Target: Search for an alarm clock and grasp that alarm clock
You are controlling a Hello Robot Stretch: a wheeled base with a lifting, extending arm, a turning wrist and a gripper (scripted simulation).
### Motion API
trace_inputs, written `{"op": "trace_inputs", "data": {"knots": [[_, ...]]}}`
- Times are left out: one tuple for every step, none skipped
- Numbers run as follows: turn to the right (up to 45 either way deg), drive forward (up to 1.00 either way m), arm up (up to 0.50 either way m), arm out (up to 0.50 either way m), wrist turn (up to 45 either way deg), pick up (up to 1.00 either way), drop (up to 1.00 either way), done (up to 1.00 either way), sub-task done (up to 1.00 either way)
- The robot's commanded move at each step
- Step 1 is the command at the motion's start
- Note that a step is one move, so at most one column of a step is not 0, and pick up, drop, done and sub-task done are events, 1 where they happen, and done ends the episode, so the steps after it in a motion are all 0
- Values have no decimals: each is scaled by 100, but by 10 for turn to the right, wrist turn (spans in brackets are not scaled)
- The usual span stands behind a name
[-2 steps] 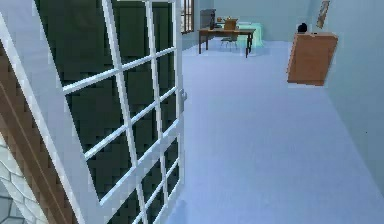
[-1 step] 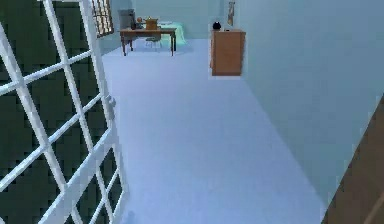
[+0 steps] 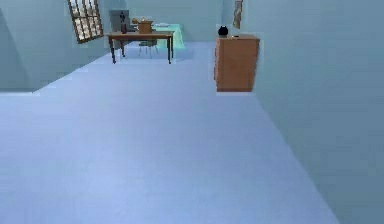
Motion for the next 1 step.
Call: {"op": "trace_inputs", "data": {"knots": [[0,100,0,0,0,0,0,0,0]]}}
